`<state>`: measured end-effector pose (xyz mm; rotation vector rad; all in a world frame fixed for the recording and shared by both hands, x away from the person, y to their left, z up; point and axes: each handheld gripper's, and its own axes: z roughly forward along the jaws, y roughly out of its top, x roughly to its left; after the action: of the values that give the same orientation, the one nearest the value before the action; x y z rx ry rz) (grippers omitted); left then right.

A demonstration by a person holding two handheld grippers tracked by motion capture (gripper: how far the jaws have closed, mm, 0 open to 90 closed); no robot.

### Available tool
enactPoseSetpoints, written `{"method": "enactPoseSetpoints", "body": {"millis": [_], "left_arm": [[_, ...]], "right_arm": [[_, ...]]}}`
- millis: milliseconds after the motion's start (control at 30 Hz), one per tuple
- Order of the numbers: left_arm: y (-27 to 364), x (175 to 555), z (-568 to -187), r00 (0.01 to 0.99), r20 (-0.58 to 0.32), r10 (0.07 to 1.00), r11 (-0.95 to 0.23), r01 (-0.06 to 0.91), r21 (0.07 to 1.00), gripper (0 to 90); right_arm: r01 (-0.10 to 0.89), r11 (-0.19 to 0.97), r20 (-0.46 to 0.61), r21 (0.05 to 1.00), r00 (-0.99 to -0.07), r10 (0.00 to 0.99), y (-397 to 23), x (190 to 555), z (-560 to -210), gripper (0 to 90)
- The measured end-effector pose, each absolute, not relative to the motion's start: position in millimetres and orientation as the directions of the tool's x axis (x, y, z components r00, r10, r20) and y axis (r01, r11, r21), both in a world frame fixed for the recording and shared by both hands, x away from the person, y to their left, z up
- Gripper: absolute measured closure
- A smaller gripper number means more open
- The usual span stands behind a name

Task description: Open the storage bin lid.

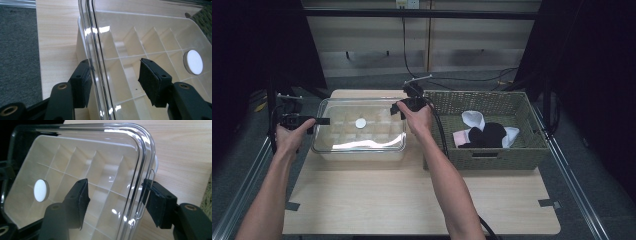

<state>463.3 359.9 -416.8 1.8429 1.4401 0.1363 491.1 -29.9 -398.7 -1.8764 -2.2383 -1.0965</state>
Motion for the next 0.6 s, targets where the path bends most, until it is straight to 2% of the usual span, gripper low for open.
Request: {"method": "enactPoseSetpoints", "body": {"millis": [67, 300, 600], "left_arm": [[361, 462, -414, 0.344, -0.372, 0.862, -0.040, 0.777, 0.628, 47.2], [361, 459, -405, 0.365, -0.363, 0.857, -0.052, 0.764, 0.643, 52.4], [365, 451, -395, 0.375, -0.370, 0.850, -0.040, 0.746, 0.665, 57.4]], "right_arm": [[0.873, -0.008, 0.476, 0.487, -0.258, 0.841, -33, 490, -399, 42.4], [0.870, -0.032, 0.491, 0.492, -0.247, 0.835, -42, 486, -403, 50.3], [0.851, -0.063, 0.535, 0.521, -0.268, 0.801, -52, 477, -394, 60.8]]}}
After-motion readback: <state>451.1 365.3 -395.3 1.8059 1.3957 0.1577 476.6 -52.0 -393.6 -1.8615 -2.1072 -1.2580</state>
